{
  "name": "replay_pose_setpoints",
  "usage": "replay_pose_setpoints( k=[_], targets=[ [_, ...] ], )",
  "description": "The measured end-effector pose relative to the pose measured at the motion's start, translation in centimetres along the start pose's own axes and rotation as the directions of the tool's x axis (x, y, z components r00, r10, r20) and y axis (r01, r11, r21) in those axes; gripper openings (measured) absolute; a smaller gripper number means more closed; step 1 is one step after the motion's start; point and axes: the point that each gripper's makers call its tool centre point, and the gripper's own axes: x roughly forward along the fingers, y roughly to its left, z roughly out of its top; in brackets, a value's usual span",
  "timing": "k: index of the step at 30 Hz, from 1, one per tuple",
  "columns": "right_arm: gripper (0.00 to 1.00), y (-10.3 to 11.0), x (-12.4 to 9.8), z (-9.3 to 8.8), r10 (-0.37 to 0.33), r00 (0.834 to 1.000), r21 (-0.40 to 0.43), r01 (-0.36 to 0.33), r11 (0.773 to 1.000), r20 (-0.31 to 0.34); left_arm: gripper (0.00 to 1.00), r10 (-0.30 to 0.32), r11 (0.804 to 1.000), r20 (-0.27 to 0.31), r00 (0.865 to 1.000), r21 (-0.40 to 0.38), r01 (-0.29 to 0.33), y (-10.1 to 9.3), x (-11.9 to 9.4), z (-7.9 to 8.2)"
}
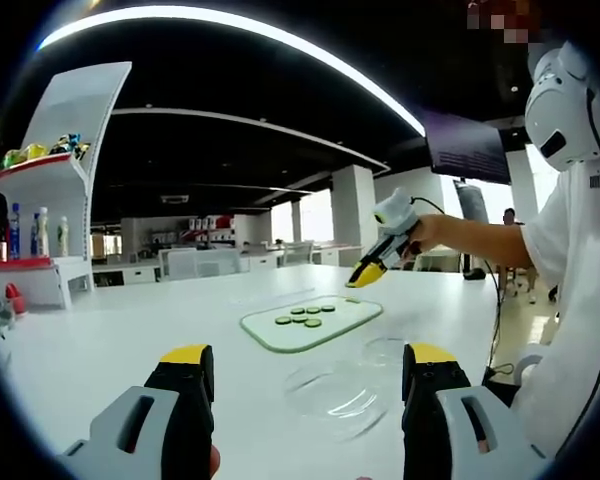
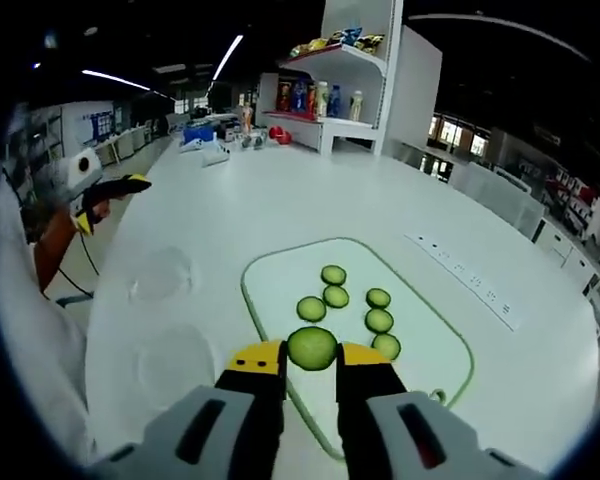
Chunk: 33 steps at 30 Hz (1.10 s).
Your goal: Open the petri dish lid, add cucumber slices into the petri dish, and close the lid
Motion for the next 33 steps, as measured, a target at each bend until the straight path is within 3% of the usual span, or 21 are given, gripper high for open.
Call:
replay_pose_setpoints(
  k=[22, 33],
  targets=[
    [0.19, 7.2, -1.5, 1.8, 0.121, 0.989, -0.041, -0.118, 0.992, 0.085, 0.78, -0.014, 1.000, -0.002, 1.000, 0.001, 0.014, -0.1, -0.2, -0.1],
    [0.19, 9.8, -1.1, 0.2, 0.168, 0.984, -0.045, -0.165, 0.985, 0.059, 0.78, -0.022, 1.000, -0.006, 1.000, -0.002, 0.022, -0.3, -0.2, -0.3]
  ],
)
